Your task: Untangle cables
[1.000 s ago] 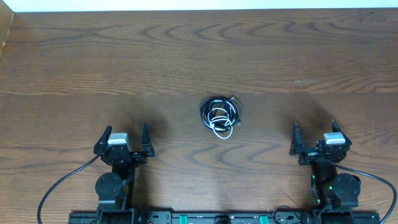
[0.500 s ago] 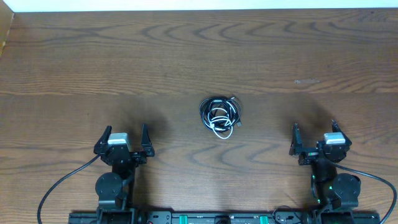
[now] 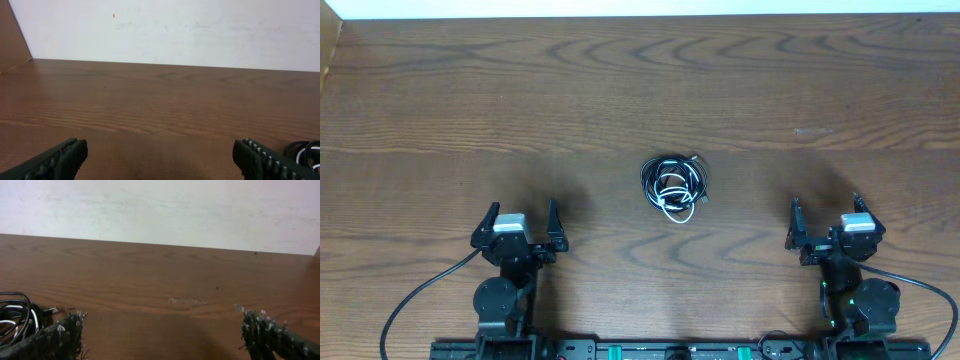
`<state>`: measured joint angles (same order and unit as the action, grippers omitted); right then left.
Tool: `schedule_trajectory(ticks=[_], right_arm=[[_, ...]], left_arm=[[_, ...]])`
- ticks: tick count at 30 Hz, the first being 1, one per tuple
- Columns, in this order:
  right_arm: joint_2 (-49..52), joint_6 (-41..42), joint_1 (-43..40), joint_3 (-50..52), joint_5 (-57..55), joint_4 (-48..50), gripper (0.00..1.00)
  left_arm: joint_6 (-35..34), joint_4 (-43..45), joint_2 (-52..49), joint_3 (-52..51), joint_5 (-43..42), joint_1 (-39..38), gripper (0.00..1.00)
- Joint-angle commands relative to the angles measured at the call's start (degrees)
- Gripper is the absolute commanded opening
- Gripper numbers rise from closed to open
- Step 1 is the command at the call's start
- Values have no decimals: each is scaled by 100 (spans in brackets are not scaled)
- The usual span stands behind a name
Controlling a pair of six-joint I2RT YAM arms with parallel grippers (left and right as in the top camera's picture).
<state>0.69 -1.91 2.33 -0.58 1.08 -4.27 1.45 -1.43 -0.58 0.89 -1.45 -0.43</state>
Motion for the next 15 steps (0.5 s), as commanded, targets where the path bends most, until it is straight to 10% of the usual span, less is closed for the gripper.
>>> schedule_trajectory(ticks=[1, 15], right_arm=[[-37, -28, 0, 26, -9, -2, 99], [-37, -28, 0, 26, -9, -2, 99]], left_arm=[[-90, -234, 35, -66, -116, 24, 98], [-798, -186, -42, 1672, -1862, 26, 98]])
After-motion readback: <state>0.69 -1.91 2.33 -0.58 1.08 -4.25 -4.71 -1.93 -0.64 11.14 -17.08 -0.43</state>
